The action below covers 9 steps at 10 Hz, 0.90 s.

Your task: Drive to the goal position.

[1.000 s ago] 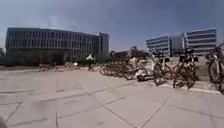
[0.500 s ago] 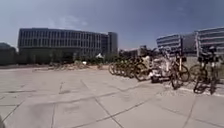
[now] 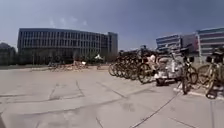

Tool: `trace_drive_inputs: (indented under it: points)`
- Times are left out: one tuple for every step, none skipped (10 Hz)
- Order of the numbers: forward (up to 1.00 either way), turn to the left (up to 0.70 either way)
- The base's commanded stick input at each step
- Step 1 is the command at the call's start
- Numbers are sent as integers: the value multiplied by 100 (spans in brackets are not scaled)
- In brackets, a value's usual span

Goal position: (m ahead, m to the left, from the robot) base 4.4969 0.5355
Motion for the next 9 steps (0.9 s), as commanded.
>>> trace_drive_inputs:
  points:
    - [70,4]
    - [70,4]
    - [70,4]
    - [70,4]
    - [70,3]
    - [70,3]
    - [70,3]
    - [70,2]
    - [70,0]
